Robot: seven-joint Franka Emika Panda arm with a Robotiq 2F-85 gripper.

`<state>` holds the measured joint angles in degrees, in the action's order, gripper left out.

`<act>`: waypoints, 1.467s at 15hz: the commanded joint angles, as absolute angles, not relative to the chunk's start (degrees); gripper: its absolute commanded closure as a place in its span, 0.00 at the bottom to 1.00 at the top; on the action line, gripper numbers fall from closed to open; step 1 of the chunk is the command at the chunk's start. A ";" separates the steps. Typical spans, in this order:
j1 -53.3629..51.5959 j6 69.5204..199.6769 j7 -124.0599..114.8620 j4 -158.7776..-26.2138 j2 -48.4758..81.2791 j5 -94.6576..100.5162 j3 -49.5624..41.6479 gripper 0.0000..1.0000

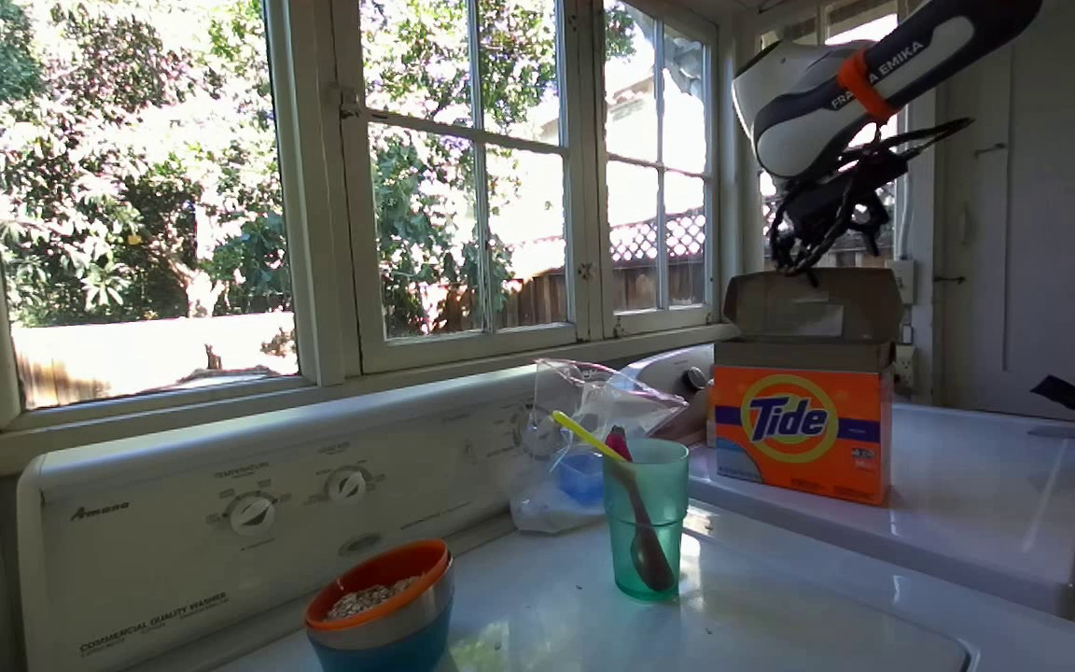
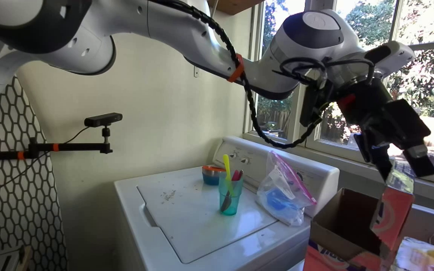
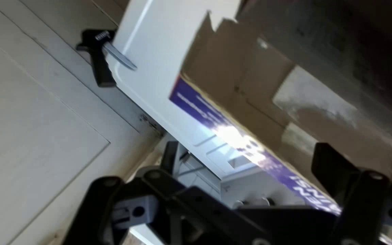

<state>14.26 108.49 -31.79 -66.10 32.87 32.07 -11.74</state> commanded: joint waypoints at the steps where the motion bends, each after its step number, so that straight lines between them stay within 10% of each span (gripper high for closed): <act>1: 16.81 120.19 -31.27 -67.59 33.66 29.35 -9.85 0.00; 22: 31.86 160.27 17.71 -99.43 18.66 8.69 18.76 0.00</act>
<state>27.16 158.35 6.46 -94.17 20.54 14.17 12.26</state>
